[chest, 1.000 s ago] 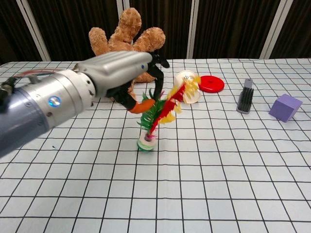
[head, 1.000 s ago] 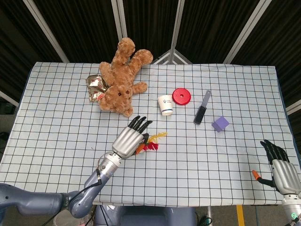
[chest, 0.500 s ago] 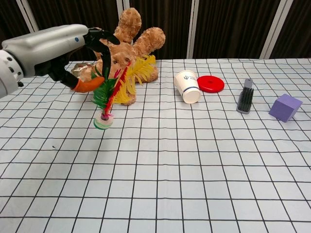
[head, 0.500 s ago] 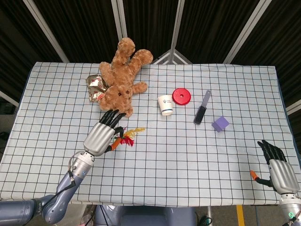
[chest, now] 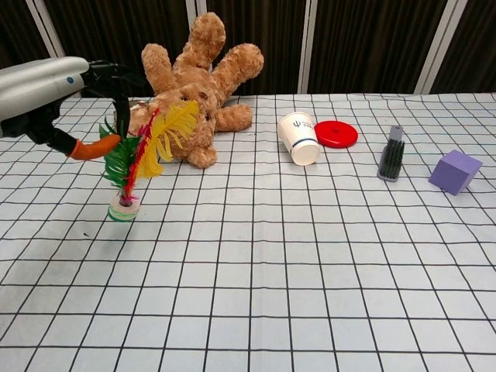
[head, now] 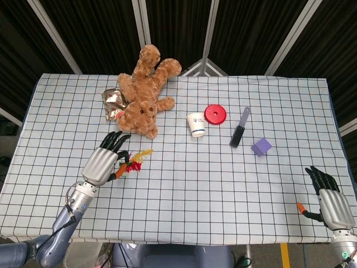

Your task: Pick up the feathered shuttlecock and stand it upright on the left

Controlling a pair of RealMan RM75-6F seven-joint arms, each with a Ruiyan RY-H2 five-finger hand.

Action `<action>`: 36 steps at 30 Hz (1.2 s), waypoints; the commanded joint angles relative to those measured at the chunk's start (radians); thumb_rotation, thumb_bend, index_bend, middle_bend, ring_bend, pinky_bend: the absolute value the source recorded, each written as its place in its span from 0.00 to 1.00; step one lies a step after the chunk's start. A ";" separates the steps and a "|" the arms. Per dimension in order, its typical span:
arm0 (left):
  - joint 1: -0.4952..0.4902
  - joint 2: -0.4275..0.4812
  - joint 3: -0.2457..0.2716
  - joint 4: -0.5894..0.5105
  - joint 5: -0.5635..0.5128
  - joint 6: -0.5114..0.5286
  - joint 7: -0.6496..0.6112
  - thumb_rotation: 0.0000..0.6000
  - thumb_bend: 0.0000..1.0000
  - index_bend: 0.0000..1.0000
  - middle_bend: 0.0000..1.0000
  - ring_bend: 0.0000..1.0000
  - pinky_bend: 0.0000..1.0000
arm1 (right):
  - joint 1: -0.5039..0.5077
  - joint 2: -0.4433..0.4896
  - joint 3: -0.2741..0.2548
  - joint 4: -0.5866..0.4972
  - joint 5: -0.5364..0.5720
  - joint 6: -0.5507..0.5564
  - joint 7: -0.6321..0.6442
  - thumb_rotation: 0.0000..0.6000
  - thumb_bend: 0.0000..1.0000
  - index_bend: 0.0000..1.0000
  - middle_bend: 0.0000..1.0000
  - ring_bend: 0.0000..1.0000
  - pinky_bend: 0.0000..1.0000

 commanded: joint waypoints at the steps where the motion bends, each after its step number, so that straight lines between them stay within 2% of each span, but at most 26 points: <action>1: 0.012 0.006 0.007 0.014 0.008 0.001 -0.016 1.00 0.67 0.59 0.09 0.00 0.01 | 0.000 0.000 0.000 0.000 0.001 -0.001 -0.001 1.00 0.34 0.00 0.00 0.00 0.00; 21: 0.069 0.024 0.023 0.076 0.019 -0.013 -0.086 1.00 0.66 0.57 0.09 0.00 0.01 | 0.001 -0.003 0.000 -0.005 0.005 -0.004 -0.004 1.00 0.34 0.00 0.00 0.00 0.00; 26: 0.085 0.038 0.028 0.071 0.028 -0.011 -0.109 1.00 0.58 0.54 0.09 0.00 0.01 | 0.000 -0.004 0.000 -0.004 0.005 -0.002 -0.005 1.00 0.34 0.00 0.00 0.00 0.00; 28: 0.093 0.050 0.032 0.067 0.035 -0.008 -0.118 1.00 0.52 0.49 0.07 0.00 0.01 | -0.001 -0.003 0.000 -0.004 0.004 -0.001 -0.004 1.00 0.34 0.00 0.00 0.00 0.00; 32: 0.118 0.080 0.044 0.043 0.040 -0.001 -0.161 1.00 0.34 0.29 0.02 0.00 0.01 | -0.001 -0.002 0.000 -0.003 0.005 -0.001 -0.003 1.00 0.34 0.00 0.00 0.00 0.00; 36: 0.146 0.112 0.056 0.024 0.056 0.024 -0.186 1.00 0.26 0.14 0.00 0.00 0.00 | 0.000 -0.002 -0.001 -0.003 0.004 -0.003 -0.004 1.00 0.34 0.00 0.00 0.00 0.00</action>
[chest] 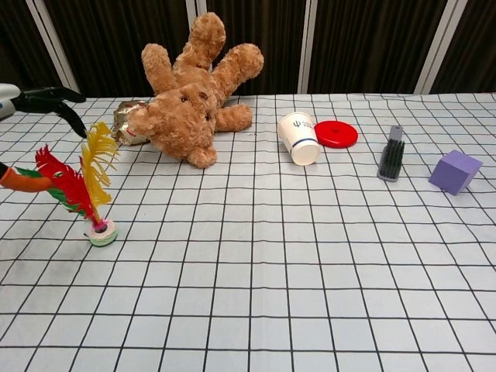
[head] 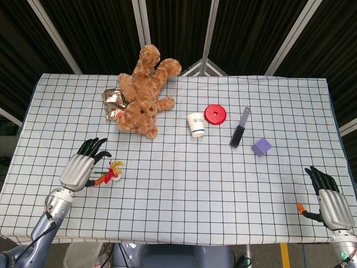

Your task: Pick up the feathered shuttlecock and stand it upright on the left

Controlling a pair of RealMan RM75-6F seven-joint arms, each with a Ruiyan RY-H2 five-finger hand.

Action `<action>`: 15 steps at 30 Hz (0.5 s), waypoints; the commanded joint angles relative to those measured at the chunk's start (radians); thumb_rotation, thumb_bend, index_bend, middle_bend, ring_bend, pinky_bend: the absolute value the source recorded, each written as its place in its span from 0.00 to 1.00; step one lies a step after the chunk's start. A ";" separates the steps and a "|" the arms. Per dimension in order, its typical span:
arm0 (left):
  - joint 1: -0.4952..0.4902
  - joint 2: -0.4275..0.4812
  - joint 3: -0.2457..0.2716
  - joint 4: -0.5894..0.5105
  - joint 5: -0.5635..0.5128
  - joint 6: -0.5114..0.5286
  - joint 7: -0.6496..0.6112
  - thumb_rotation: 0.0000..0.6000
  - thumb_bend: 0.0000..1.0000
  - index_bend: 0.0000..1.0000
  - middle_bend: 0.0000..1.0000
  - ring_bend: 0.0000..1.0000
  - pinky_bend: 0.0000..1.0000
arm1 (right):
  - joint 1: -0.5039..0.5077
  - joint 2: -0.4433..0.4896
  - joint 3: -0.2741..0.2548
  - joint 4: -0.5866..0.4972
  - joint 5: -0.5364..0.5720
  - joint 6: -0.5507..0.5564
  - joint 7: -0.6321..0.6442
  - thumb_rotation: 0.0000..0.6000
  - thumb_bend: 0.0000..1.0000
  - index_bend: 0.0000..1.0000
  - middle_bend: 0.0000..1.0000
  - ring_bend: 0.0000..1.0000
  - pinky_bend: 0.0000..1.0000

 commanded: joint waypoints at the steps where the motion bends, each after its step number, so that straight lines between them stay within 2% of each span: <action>1: 0.027 0.024 0.012 -0.018 0.019 0.029 -0.025 1.00 0.25 0.10 0.00 0.00 0.00 | 0.000 0.000 0.000 0.000 -0.001 0.000 -0.001 1.00 0.34 0.00 0.00 0.00 0.00; 7: 0.119 0.084 0.033 -0.068 0.074 0.158 -0.118 1.00 0.05 0.03 0.00 0.00 0.00 | -0.001 0.001 0.000 0.003 -0.006 0.006 -0.001 1.00 0.34 0.00 0.00 0.00 0.00; 11: 0.194 0.148 0.065 -0.086 0.119 0.254 -0.133 1.00 0.02 0.00 0.00 0.00 0.00 | -0.002 0.000 -0.002 0.008 -0.013 0.009 -0.006 1.00 0.34 0.00 0.00 0.00 0.00; 15: 0.262 0.183 0.101 -0.045 0.144 0.321 -0.088 1.00 0.02 0.00 0.00 0.00 0.00 | 0.000 -0.004 -0.006 0.011 -0.026 0.012 -0.016 1.00 0.34 0.00 0.00 0.00 0.00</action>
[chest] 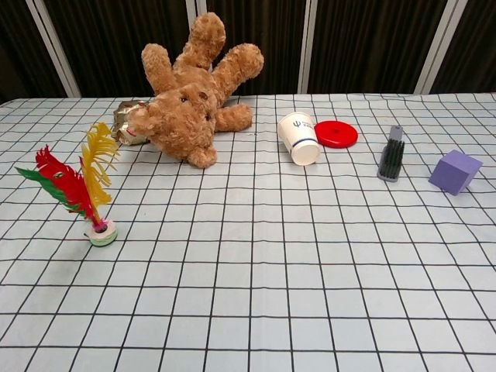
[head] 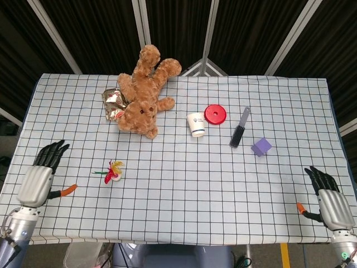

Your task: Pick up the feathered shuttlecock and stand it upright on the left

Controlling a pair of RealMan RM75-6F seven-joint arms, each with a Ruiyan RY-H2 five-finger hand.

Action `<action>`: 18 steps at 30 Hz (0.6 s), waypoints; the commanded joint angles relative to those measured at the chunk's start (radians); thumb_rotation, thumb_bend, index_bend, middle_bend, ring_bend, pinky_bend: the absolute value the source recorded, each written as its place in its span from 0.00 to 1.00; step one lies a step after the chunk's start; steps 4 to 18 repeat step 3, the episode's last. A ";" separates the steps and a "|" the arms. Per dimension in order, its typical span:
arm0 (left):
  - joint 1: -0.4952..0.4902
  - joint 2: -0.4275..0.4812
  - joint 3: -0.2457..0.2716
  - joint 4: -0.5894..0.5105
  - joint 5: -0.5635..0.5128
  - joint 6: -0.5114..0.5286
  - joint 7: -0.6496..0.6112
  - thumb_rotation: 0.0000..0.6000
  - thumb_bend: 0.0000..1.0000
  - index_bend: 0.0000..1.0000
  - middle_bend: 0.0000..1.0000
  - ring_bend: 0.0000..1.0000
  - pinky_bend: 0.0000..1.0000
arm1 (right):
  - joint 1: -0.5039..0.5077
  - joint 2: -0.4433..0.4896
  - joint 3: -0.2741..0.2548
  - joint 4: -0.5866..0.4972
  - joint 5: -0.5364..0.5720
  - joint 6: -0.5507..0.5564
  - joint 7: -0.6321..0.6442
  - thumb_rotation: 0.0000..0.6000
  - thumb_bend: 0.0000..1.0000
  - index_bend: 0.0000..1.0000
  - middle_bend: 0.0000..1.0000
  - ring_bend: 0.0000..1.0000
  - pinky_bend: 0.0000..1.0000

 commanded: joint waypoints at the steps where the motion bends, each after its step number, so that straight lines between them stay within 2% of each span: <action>1: 0.066 0.031 0.036 0.043 0.025 0.061 0.039 1.00 0.02 0.00 0.00 0.00 0.00 | 0.000 -0.003 -0.003 0.002 -0.008 0.004 -0.009 1.00 0.34 0.00 0.00 0.00 0.00; 3: 0.094 0.028 0.043 0.079 0.024 0.082 0.057 1.00 0.02 0.00 0.00 0.00 0.00 | -0.002 -0.004 -0.004 -0.001 -0.010 0.009 -0.013 1.00 0.34 0.00 0.00 0.00 0.00; 18: 0.094 0.028 0.043 0.079 0.024 0.082 0.057 1.00 0.02 0.00 0.00 0.00 0.00 | -0.002 -0.004 -0.004 -0.001 -0.010 0.009 -0.013 1.00 0.34 0.00 0.00 0.00 0.00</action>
